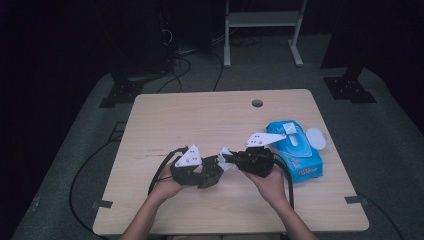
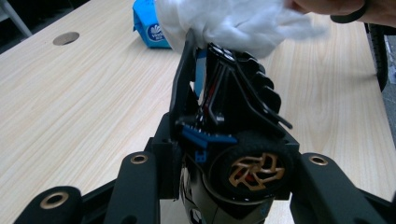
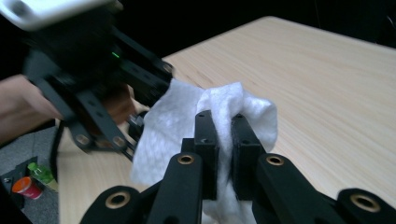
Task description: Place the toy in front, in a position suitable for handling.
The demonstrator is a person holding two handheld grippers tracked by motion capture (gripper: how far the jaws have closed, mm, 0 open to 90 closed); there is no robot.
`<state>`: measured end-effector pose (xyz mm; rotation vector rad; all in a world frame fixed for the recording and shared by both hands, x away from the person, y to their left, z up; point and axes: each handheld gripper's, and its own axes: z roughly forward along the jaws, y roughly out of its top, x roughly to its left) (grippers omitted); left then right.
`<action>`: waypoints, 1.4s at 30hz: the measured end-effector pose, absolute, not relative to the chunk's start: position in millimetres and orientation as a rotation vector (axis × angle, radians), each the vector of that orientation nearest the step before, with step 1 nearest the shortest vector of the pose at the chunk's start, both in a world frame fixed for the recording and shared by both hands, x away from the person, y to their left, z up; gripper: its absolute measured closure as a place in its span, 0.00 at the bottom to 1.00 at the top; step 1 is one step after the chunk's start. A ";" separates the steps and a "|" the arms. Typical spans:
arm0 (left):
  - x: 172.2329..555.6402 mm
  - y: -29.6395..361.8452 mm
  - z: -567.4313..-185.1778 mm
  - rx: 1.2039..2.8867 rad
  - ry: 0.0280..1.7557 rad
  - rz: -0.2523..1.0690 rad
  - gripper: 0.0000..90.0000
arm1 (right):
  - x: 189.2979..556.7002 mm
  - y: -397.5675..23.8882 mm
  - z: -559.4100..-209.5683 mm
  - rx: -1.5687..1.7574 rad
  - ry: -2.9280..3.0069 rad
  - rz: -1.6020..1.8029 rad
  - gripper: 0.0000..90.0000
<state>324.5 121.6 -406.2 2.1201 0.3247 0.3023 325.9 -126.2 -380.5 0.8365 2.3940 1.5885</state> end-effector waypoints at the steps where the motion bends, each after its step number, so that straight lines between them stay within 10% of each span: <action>1: 324.8 121.7 -406.9 2.117 0.329 0.301 0.64 | 327.3 -127.9 -383.4 0.860 2.402 1.594 0.92; 42: 323.1 115.7 -403.7 2.109 0.319 0.316 0.64 | 309.0 -101.4 -358.1 0.705 2.411 1.645 0.92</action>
